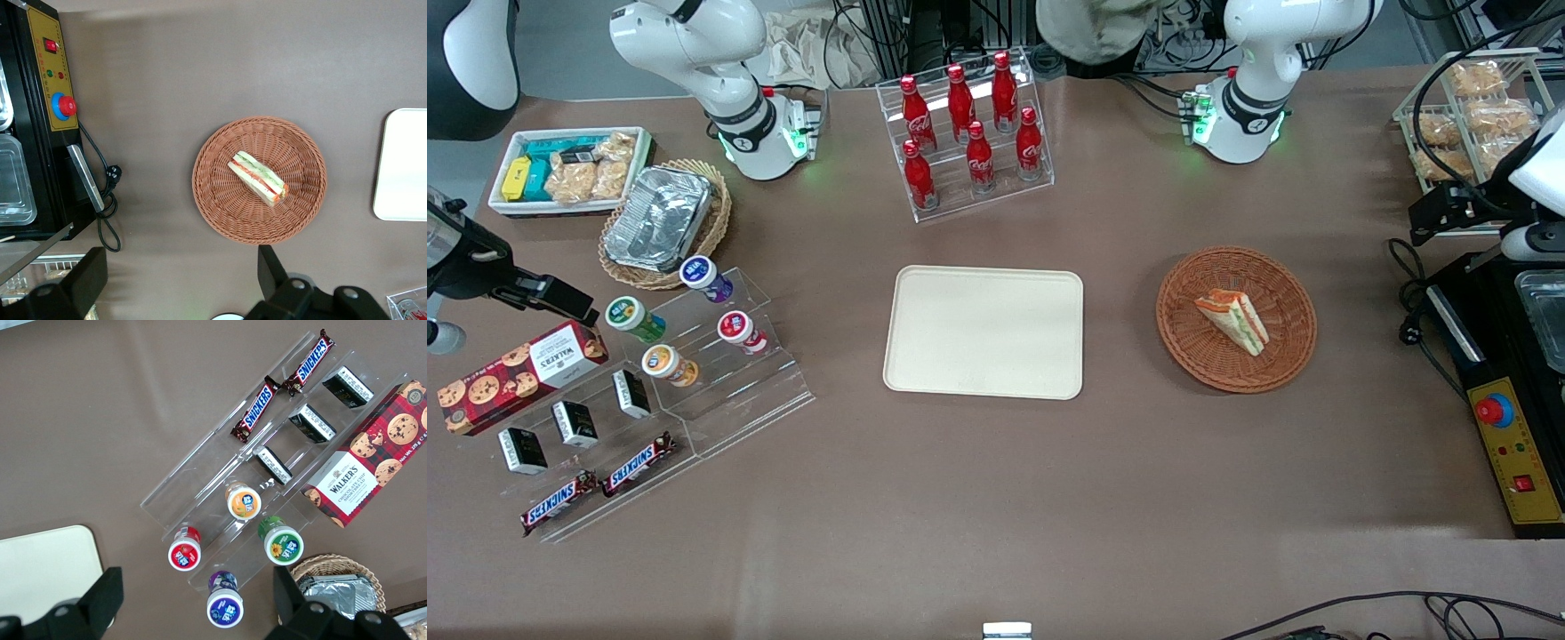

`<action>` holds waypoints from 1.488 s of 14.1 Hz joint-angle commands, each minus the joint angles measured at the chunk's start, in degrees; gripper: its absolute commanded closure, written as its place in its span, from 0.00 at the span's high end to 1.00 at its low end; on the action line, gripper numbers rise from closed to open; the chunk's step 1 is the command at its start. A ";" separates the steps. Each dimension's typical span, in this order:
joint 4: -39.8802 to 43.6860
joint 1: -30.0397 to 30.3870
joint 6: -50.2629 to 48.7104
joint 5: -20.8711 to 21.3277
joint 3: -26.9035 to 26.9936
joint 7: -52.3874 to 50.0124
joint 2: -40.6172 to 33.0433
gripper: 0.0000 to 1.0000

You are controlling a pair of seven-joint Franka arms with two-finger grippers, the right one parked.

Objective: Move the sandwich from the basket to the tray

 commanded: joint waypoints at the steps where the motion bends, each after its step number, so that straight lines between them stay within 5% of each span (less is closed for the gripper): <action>1: 0.75 0.36 -0.15 -0.26 -0.02 0.75 0.08 0.99; 5: -4.58 0.36 -0.59 0.18 0.07 0.14 -2.18 1.00; 13: -44.74 0.19 25.83 -7.82 -0.98 -11.27 -19.95 1.00; 16: -52.32 -1.49 38.65 -7.73 -3.35 -21.78 -19.09 1.00; 21: -51.11 -1.75 47.12 -7.64 -6.17 -38.25 -9.43 1.00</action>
